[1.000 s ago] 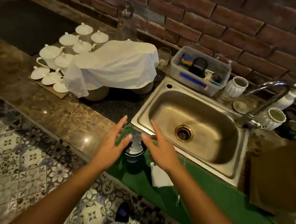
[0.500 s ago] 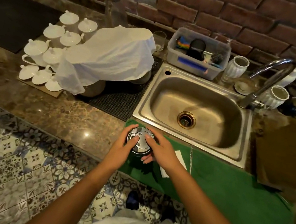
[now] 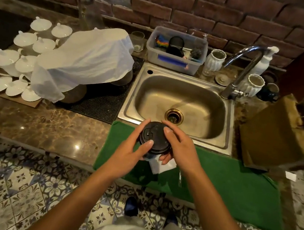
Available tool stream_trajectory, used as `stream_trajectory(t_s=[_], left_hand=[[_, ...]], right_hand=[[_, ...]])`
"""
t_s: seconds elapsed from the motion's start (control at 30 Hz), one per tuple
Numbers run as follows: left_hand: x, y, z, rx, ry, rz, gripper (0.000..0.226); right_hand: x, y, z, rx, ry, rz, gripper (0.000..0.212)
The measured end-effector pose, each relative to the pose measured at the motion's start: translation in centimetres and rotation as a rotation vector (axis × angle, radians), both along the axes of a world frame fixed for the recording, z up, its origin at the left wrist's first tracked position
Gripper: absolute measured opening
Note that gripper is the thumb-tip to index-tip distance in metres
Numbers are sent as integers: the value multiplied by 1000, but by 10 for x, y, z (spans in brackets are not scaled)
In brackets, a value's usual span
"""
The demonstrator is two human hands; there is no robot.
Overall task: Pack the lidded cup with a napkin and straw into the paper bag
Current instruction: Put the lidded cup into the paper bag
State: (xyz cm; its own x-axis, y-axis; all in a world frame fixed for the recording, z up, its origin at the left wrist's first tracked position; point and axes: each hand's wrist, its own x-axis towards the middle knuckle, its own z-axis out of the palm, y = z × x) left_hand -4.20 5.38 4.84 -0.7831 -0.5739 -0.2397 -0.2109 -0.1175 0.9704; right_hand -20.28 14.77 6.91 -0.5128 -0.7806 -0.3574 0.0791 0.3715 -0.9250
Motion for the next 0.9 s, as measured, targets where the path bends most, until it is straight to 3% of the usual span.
stream_trajectory(t_s=[0.37, 0.53, 0.9], left_hand=[[-80, 71, 62, -195, 119, -158, 70], [-131, 130, 80, -282, 141, -227, 66], [-226, 229, 108, -374, 189, -320, 70]], right_hand=[[-62, 121, 64, -237, -32, -39, 59], [-106, 198, 74, -255, 29, -1, 79], [-192, 305, 93, -256, 231, -16, 96]])
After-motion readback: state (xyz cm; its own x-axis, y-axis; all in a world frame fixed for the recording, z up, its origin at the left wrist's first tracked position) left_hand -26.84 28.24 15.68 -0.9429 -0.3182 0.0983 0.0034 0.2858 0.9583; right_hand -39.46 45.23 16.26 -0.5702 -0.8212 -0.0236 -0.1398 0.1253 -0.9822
